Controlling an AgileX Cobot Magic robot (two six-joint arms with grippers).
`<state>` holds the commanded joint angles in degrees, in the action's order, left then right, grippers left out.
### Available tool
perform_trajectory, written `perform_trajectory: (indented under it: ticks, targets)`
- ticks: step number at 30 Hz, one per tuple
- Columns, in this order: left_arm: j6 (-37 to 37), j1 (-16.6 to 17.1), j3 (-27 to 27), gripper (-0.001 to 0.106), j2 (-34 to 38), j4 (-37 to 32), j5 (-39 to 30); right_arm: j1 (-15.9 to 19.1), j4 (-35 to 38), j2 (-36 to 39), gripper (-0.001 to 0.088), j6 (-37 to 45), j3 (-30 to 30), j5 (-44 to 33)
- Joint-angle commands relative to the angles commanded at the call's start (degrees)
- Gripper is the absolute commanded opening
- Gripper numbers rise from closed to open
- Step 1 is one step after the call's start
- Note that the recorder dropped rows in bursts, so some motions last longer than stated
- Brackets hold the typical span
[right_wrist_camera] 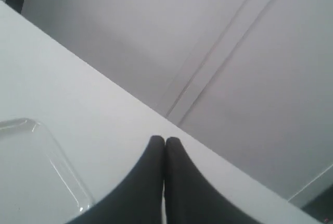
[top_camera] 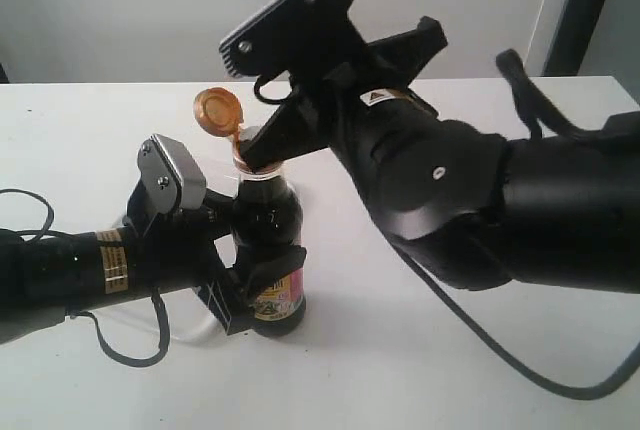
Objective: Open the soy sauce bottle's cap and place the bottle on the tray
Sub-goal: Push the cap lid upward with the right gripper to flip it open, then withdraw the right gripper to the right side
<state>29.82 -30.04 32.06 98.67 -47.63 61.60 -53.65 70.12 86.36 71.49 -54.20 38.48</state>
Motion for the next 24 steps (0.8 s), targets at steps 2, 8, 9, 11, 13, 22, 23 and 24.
perform_trajectory:
  ticks: [2,8,9,11,13,22,23,24]
  targets:
    - [0.0,0.0,0.0,0.0,0.0,0.0,0.0,0.0,2.3,-1.5,0.0,-0.4,0.1,-1.5]
    - [-0.2,0.0,0.0,0.0,0.0,0.0,0.0,0.0,12.7,-6.7,0.0,4.7,1.1,-8.3]
    - [-0.2,0.0,0.0,0.0,0.0,0.0,0.0,0.0,15.4,-7.6,0.0,7.5,1.5,-9.5]
    - [-0.2,0.0,0.0,0.0,0.0,0.0,-0.3,0.0,22.2,-8.9,0.0,14.6,1.7,-10.4]
    - [-0.1,0.0,0.0,0.0,0.0,0.0,-0.9,0.0,29.2,-10.0,0.0,23.6,1.7,-10.4]
    - [0.1,0.0,0.0,0.0,0.0,0.0,-4.1,2.1,29.8,-18.3,0.0,37.2,7.4,-17.7]
    - [0.1,0.0,0.0,0.0,0.0,0.0,-4.0,3.0,29.8,-18.7,0.0,39.7,8.2,-22.4]
    - [0.1,0.0,0.0,0.0,0.0,0.0,-4.0,3.6,29.8,-18.9,0.0,43.3,8.9,-27.8]
